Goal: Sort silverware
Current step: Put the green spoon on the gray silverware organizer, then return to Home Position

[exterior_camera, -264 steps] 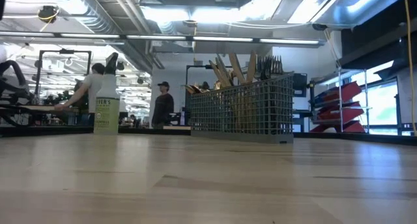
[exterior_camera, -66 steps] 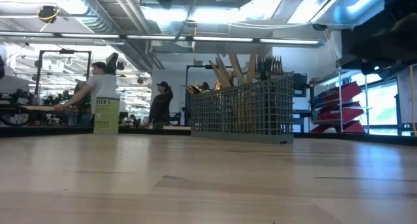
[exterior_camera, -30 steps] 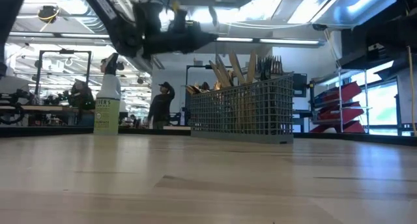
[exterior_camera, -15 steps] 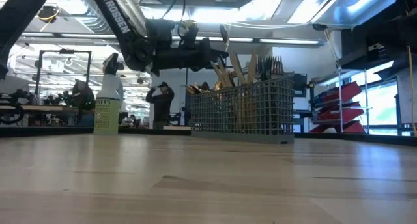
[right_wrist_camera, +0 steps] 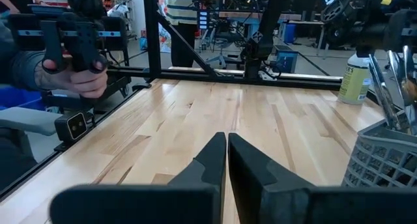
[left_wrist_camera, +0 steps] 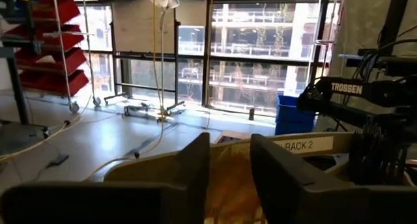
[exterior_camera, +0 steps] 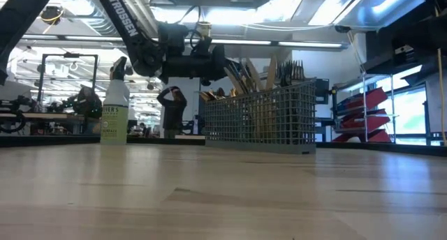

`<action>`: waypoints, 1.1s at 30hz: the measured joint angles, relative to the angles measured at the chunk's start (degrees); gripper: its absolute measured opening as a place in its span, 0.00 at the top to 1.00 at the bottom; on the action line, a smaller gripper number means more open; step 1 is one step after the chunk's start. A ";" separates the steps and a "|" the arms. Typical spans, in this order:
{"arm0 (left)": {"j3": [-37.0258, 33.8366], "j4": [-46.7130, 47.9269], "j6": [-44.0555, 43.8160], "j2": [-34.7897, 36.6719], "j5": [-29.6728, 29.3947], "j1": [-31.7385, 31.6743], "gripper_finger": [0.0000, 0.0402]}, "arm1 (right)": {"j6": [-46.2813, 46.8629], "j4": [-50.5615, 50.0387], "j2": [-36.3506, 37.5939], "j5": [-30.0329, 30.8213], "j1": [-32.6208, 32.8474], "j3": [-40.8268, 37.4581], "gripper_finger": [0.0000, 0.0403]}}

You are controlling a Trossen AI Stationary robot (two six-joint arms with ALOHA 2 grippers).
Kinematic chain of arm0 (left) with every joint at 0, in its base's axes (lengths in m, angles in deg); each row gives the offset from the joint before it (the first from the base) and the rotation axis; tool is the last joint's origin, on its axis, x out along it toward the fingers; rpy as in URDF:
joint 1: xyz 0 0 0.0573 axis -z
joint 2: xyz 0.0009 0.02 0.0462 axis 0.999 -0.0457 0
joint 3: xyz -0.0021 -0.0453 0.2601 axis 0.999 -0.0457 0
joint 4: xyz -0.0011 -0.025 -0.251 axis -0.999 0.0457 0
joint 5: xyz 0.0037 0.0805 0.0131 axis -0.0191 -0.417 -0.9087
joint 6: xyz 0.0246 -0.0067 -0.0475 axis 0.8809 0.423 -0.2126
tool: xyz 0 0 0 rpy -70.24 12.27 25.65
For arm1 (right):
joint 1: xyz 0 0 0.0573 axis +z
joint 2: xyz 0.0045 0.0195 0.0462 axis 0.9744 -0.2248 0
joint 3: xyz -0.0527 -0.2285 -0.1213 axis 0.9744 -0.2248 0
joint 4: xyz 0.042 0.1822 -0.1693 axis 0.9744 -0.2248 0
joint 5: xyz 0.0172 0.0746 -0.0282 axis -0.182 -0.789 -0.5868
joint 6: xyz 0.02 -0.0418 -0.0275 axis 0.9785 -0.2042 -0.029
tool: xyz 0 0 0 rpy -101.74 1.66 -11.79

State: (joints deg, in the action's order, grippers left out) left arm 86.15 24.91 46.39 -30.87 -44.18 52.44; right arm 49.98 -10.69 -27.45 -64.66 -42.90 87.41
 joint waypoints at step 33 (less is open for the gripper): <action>-16.92 7.22 -3.68 33.10 14.78 11.08 0.49 | 0.31 -0.22 -0.04 -4.15 0.02 -0.02 1.00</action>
State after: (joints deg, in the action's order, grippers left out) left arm 69.23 32.13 42.71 2.23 -29.40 63.52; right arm 50.28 -10.90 -27.49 -68.81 -42.88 87.38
